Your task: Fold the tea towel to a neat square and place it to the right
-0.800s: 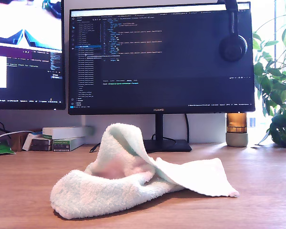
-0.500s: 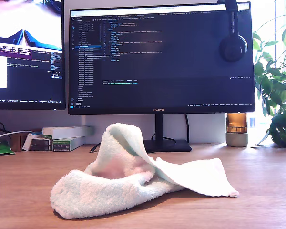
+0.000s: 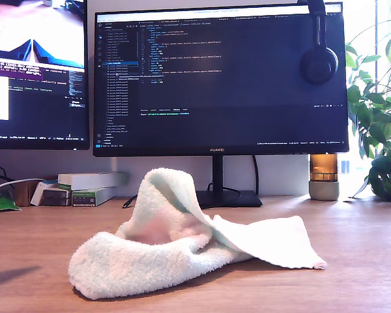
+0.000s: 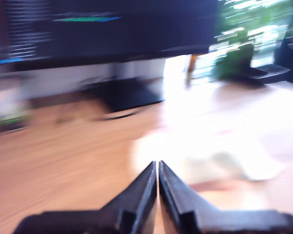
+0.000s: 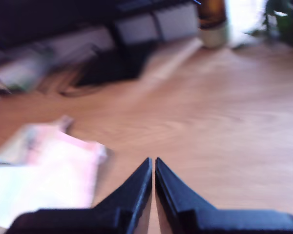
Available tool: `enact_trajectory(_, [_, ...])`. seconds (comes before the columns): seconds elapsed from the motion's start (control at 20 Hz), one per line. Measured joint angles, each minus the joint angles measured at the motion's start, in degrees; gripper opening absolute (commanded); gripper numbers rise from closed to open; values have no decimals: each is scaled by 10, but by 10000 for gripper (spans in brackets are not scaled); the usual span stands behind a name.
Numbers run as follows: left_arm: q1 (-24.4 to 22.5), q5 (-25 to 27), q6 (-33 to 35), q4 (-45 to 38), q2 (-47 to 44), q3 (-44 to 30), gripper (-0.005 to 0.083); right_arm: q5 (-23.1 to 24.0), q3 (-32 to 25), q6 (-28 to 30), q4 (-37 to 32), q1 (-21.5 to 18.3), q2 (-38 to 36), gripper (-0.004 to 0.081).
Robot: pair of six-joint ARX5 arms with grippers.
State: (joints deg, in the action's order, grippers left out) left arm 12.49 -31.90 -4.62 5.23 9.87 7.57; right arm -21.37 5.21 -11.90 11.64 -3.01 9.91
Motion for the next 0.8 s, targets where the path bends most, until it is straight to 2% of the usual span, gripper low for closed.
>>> enact_trajectory(0.2, [60,-12,-11,-37,9,0,-19,-9,14,-16,-5,44,6,-12])
enact_trajectory(0.35, [102,-13,-11,-69,64,0,-19,-11,36,-16,-10,90,35,-12])
enact_trajectory(0.7, [204,-11,79,-136,234,15,-19,-10,42,1,-31,220,209,0])
enact_trajectory(0.8, [242,-10,108,-153,287,31,-19,-1,53,52,-47,265,262,66])
